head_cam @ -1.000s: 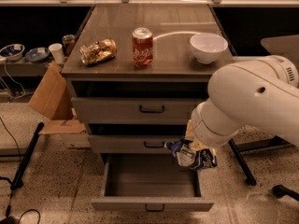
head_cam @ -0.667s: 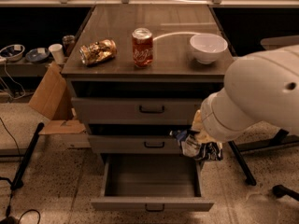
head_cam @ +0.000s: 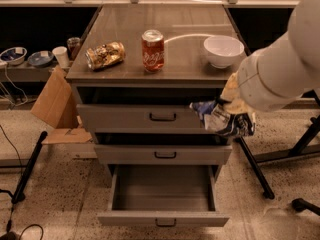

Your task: Pick blue chip bag from bottom drawer and place on counter

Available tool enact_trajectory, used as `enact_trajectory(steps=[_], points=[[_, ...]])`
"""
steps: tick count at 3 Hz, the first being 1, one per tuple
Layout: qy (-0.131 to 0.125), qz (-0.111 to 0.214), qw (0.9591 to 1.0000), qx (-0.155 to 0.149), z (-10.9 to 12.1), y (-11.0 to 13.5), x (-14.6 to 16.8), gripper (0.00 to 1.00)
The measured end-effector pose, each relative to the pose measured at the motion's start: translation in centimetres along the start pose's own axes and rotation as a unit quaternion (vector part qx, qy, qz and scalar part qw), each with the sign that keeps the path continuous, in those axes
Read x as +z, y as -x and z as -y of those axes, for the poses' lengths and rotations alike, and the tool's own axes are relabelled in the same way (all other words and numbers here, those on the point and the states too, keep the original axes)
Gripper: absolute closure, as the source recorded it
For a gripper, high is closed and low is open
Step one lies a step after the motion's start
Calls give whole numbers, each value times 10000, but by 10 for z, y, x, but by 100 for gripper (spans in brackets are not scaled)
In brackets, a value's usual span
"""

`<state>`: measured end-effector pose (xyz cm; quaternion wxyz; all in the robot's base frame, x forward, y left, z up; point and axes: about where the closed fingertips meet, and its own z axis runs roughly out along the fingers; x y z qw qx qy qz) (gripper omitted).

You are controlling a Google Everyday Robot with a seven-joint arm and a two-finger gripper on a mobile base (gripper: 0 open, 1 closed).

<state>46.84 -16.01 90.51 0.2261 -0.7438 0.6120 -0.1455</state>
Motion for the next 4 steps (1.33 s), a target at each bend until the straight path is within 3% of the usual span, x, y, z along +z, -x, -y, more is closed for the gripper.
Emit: enact_trajectory(steps=[1, 3, 4], points=[[-413, 48, 9991, -84, 33, -4, -35, 100], [-1129, -81, 9931, -309, 82, 1, -108, 100], [-1191, -50, 9919, -441, 110, 9, -121, 100]])
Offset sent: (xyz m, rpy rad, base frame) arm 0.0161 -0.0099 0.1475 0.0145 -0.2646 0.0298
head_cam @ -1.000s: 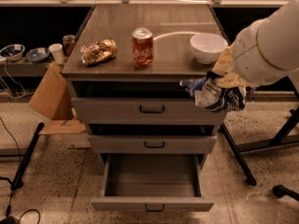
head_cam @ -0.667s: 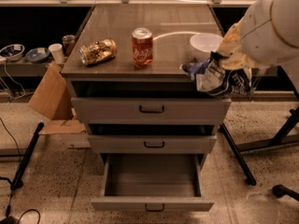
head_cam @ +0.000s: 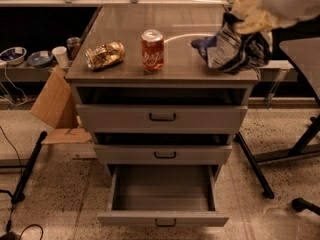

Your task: Pick blue chip bag from bottom drawer and place on counter

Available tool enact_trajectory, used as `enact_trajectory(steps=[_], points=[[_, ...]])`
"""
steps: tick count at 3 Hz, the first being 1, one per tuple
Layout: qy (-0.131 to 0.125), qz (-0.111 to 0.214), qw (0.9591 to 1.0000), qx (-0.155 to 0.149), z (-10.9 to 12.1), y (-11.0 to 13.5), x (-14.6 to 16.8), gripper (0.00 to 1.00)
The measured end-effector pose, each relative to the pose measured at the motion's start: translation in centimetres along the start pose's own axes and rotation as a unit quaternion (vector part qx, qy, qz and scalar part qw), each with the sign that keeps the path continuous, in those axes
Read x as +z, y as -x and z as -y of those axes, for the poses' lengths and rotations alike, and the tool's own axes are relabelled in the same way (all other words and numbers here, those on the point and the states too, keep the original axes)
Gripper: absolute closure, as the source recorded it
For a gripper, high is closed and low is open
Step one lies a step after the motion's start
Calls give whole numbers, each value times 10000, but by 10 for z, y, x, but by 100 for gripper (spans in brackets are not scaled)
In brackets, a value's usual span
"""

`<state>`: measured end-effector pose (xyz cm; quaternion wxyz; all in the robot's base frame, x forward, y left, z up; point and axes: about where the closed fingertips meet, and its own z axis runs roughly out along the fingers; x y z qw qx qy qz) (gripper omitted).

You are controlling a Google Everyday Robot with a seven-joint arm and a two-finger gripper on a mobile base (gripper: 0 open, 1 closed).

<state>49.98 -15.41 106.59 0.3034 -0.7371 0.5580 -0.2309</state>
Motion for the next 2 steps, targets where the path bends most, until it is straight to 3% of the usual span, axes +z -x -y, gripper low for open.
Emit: enact_trajectory(steps=[2], points=[[10, 203, 9998, -32, 54, 2, 22, 100]])
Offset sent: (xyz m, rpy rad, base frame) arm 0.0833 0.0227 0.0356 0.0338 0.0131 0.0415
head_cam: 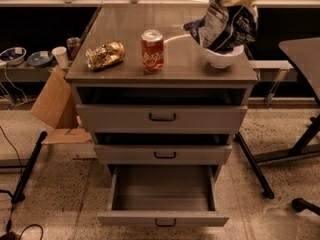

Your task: Pick blue chip bag from bottom drawer and place on counter

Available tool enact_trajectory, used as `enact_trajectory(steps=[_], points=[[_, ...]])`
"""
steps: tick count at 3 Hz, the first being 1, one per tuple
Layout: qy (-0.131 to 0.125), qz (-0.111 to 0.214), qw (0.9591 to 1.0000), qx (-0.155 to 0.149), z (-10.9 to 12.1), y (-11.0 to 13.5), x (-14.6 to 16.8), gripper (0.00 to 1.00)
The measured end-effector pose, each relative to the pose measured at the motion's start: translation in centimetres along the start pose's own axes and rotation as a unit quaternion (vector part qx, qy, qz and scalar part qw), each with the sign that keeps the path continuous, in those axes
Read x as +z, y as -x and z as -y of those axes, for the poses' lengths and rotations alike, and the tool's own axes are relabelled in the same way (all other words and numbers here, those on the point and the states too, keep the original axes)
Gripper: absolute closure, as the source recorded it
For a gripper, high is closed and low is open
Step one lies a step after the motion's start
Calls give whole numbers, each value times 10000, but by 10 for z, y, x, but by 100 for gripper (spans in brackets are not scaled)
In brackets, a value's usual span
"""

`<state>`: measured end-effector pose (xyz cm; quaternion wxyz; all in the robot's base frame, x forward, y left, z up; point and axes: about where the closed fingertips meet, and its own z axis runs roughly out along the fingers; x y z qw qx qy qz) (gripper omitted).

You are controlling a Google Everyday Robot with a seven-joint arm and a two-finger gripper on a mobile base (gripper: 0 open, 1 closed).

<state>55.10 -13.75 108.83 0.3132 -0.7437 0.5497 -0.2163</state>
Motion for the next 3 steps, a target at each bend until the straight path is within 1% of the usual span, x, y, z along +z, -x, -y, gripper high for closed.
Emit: enact_trajectory(steps=[1, 2, 3], points=[[-27, 33, 10000, -38, 26, 2, 6, 100], [-108, 43, 9999, -64, 52, 9, 7, 100], [-190, 86, 9998, 13, 76, 18, 15, 100]])
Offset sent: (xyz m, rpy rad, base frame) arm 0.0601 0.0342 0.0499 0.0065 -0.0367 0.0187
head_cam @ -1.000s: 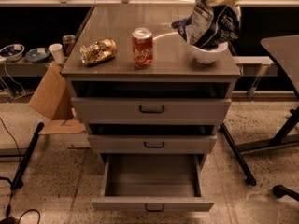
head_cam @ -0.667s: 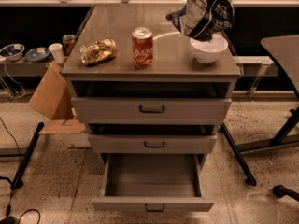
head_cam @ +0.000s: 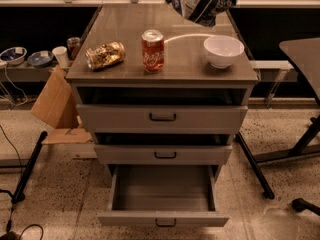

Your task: Pick blue chip bag from bottom drawer and place on counter

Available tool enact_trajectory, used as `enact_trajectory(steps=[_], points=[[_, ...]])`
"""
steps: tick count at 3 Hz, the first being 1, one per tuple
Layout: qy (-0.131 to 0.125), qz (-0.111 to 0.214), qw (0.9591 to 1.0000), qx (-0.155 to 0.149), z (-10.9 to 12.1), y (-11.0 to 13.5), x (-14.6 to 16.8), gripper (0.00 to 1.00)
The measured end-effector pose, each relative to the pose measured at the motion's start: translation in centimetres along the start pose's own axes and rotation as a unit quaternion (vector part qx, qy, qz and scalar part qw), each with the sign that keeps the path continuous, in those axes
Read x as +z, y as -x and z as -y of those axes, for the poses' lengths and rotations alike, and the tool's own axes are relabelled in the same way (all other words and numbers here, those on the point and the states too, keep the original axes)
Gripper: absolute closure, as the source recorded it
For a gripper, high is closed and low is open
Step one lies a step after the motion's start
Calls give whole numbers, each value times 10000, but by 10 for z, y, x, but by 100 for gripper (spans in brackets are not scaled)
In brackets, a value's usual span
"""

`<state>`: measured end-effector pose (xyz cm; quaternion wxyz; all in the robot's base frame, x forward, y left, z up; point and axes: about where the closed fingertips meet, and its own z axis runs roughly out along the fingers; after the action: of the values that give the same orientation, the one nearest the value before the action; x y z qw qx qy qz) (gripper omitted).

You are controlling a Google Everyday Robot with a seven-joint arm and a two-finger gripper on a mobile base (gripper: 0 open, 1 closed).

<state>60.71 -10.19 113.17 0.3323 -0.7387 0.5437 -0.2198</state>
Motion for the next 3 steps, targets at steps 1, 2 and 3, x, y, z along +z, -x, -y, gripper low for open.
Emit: enact_trajectory(steps=[1, 2, 3], points=[[75, 178, 9998, 82, 4, 6, 15, 100], [209, 415, 9987, 191, 0, 12, 42, 100], [209, 552, 9970, 493, -3, 9, 56, 100]])
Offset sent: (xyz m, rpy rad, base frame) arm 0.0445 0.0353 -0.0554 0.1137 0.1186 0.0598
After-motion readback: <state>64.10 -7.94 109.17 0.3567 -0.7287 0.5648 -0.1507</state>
